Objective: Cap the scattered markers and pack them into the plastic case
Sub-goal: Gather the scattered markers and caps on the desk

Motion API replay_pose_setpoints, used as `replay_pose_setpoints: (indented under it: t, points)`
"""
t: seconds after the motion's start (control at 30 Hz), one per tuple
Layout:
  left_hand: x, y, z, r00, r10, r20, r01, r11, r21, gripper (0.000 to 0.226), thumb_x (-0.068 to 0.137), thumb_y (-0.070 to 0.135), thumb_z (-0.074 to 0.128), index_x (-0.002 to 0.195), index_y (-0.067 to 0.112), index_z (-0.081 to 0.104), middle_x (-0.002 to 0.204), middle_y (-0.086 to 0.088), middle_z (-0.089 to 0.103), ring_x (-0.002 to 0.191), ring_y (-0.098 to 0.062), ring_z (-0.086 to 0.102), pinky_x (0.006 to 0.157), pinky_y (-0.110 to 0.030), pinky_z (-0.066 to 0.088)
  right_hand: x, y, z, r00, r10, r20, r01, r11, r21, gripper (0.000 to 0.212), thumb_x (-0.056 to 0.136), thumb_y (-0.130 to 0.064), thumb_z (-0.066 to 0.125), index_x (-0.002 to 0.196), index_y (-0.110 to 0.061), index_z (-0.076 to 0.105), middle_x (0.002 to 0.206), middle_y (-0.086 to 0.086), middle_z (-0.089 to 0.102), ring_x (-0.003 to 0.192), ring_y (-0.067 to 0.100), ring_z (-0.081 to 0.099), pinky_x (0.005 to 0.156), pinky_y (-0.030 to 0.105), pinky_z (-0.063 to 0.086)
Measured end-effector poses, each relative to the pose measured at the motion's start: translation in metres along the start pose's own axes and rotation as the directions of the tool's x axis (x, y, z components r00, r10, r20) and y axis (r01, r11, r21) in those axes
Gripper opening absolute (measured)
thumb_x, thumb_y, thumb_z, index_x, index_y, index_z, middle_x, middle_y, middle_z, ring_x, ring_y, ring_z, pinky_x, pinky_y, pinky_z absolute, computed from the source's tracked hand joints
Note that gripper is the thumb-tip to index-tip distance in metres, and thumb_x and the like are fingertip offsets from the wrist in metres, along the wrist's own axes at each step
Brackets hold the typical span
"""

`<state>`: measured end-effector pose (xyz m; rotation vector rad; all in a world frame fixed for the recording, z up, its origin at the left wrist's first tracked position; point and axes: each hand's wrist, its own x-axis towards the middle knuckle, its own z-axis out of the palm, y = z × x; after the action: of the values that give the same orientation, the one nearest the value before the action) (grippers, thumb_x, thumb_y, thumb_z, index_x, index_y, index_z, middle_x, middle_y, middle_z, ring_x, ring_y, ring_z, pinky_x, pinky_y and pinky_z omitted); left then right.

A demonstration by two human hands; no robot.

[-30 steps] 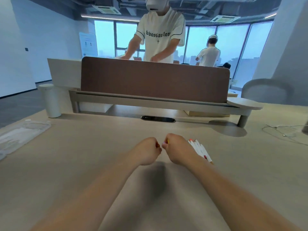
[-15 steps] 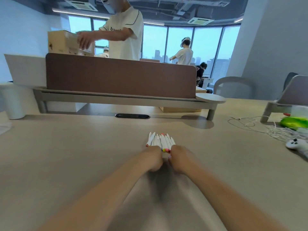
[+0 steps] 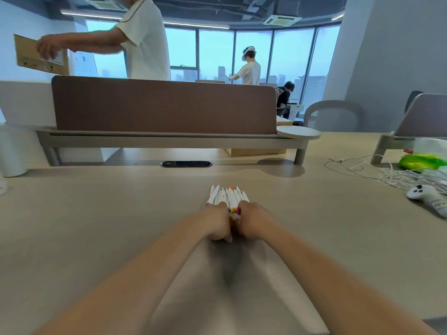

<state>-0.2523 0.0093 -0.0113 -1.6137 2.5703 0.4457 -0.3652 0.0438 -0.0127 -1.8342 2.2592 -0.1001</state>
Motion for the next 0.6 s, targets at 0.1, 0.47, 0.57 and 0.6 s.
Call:
replay_pose_setpoints:
  t: [0.1, 0.47, 0.57, 0.6]
  points:
    - [-0.008, 0.0, -0.002, 1.0, 0.014, -0.015, -0.013, 1.0, 0.027, 0.063, 0.077, 0.033, 0.078, 0.124, 0.011, 0.044, 0.126, -0.016, 0.05, 0.096, -0.025, 0.052, 0.077, -0.032, 0.046, -0.005, 0.002, -0.004, 1.0, -0.021, 0.0, 0.021, 1.0, -0.003, 0.032, 0.088, -0.018, 0.063, 0.118, -0.011, 0.053, 0.115, 0.01, 0.059, 0.084, 0.024, 0.052, 0.068, 0.028, 0.043]
    - [-0.028, -0.006, -0.002, 0.988, 0.074, -0.136, -0.077, 0.997, -0.022, 0.056, 0.085, 0.028, 0.071, 0.131, 0.013, 0.043, 0.132, -0.015, 0.041, 0.086, -0.021, 0.045, 0.069, -0.027, 0.037, -0.019, -0.003, -0.007, 0.999, -0.052, -0.01, 0.052, 0.997, -0.049, 0.038, 0.09, -0.016, 0.061, 0.125, -0.01, 0.047, 0.121, 0.013, 0.056, 0.089, 0.024, 0.051, 0.072, 0.03, 0.044]
    - [-0.029, -0.009, -0.003, 0.985, 0.098, -0.144, -0.1, 0.995, -0.007, 0.056, 0.084, 0.03, 0.072, 0.13, 0.012, 0.046, 0.128, -0.014, 0.049, 0.098, -0.024, 0.05, 0.072, -0.027, 0.038, -0.019, -0.003, -0.009, 0.998, -0.063, -0.004, 0.062, 0.992, -0.114, 0.035, 0.092, -0.016, 0.058, 0.125, -0.009, 0.047, 0.121, 0.012, 0.058, 0.094, 0.024, 0.056, 0.073, 0.031, 0.045]
    - [-0.029, -0.009, -0.003, 0.983, 0.104, -0.149, -0.106, 0.994, 0.0, 0.055, 0.084, 0.031, 0.072, 0.129, 0.012, 0.047, 0.126, -0.013, 0.051, 0.102, -0.025, 0.053, 0.072, -0.027, 0.038, -0.019, -0.003, -0.009, 0.998, -0.059, 0.006, 0.059, 0.99, -0.128, 0.035, 0.093, -0.016, 0.058, 0.125, -0.009, 0.048, 0.12, 0.011, 0.058, 0.098, 0.024, 0.059, 0.073, 0.03, 0.044]
